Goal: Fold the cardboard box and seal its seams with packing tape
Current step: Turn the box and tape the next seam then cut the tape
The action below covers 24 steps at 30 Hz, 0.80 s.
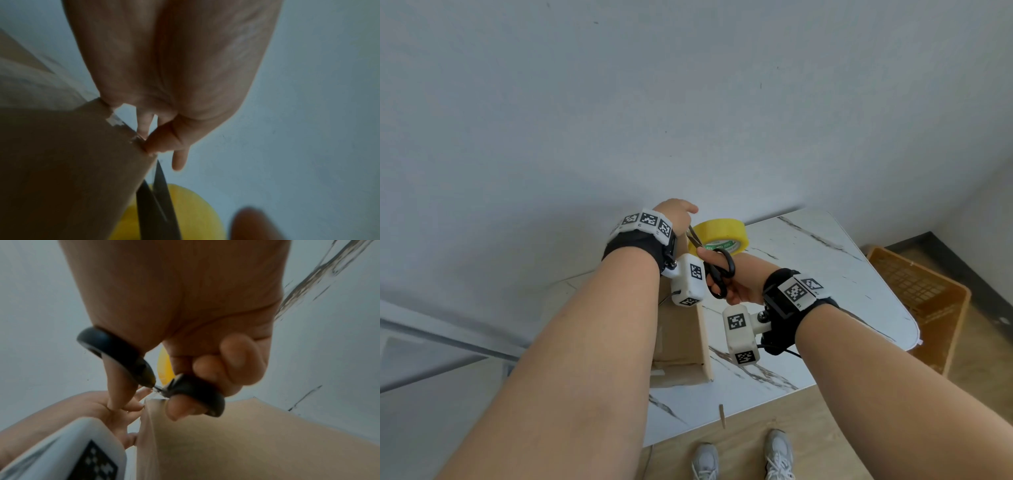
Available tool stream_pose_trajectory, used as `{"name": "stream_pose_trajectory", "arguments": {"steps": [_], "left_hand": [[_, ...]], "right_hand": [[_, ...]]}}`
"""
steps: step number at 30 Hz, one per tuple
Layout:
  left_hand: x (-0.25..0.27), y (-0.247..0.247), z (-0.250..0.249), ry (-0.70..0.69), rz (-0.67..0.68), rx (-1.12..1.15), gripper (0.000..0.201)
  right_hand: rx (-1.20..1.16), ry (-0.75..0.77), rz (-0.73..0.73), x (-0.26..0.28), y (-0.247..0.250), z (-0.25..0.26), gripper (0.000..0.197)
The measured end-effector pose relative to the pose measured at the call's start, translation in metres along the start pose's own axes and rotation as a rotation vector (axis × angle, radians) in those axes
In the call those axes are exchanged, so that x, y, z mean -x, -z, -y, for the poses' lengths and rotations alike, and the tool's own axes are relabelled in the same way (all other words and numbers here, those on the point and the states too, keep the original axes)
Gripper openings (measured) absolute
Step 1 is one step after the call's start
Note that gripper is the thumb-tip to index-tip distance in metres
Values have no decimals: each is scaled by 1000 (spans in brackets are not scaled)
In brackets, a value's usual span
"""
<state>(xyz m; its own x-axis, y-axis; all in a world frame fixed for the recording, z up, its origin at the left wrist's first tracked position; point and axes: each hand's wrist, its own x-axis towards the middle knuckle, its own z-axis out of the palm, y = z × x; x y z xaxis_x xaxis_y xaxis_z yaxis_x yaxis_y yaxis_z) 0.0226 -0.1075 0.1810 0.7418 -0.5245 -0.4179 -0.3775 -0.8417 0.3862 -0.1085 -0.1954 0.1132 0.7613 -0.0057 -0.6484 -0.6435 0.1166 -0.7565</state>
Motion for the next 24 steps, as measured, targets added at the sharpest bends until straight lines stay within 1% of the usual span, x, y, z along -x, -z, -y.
{"name": "stream_pose_trajectory", "arguments": {"steps": [2,4,5,7,8,9,16,19,22,24], "left_hand": [[0,0,-8,-16,68,-30,45],[-1,0,-14,-39,104,-90,22],[-2,-2,-14,-51,123,-120,25],[-4,-6,-12,-42,142,-153,51],[-4,-8,-11,-36,131,-141,59],[-5,-9,-10,-29,126,-128,61],[-6,-10,-7,-55,127,-95,47],[-9,-11,-5,-54,113,-127,50],[-10,-13,-3,-47,101,-172,56],[-10,-15,-2,-39,100,-188,60]], "right_hand": [[23,11,2,2,1,1,54],[40,18,5,3,2,2,54],[44,21,6,4,2,2,54],[52,24,5,4,2,3,54],[59,24,5,4,2,3,54],[65,24,5,4,2,3,54],[70,38,12,4,1,1,52],[62,54,3,3,2,0,51],[66,63,-22,3,3,0,48],[80,70,-13,3,5,-1,48]]}}
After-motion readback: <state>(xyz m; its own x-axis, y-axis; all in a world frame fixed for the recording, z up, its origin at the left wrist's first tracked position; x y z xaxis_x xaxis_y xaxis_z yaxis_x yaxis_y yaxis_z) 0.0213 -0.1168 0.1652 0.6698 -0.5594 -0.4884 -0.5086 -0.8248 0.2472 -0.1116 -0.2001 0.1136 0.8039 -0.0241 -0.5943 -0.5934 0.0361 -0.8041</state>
